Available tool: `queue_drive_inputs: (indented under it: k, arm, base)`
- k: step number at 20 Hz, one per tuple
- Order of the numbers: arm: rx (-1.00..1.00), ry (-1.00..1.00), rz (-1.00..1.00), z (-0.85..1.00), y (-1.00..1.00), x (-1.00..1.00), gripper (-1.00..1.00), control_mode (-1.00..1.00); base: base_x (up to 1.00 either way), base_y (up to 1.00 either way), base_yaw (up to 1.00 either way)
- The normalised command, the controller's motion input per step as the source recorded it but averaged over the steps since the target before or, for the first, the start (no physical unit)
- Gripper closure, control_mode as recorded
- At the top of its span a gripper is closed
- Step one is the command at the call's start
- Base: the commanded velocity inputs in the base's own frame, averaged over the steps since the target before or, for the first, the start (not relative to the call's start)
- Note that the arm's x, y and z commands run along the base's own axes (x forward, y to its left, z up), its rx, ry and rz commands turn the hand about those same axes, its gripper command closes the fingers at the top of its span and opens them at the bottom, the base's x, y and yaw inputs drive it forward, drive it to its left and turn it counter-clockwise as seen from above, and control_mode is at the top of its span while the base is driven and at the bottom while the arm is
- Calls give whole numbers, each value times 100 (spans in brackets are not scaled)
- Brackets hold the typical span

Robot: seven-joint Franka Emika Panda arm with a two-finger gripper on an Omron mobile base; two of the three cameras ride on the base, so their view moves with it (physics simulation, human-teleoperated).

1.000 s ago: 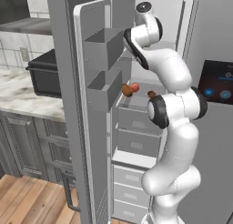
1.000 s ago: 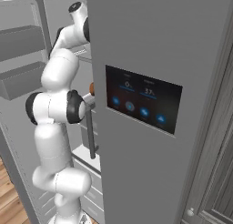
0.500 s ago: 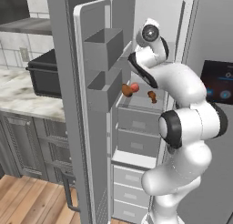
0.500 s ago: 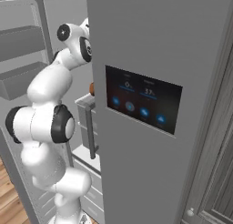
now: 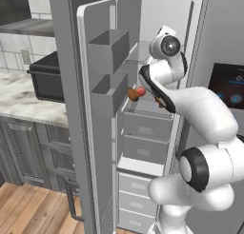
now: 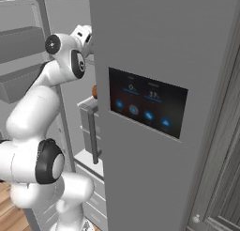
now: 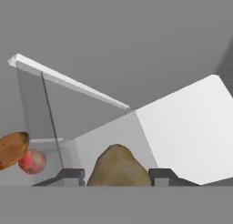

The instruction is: Take the garlic and potato from the highest rack and move them to the second highest rack where the chicken drumstick and peach are located, to maximize freezer space. Close the freezer door after rearranging.

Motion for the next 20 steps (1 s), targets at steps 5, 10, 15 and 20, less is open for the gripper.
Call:
queue_drive_inputs:
  k: [5, 10, 15, 20]
  arm:
    - [-6, 1, 0, -20, 17, -83, 100, -100]
    - [-1, 7, 0, -33, 11, -77, 100, -100]
    - [-1, 10, 0, -51, 2, -50, 100, -100]
    - [-13, 2, 1, -67, 1, -11, 100, -100]
  base:
    - [0, 0, 0]
    - [0, 0, 0]
    - [0, 0, 0]
    - [0, 0, 0]
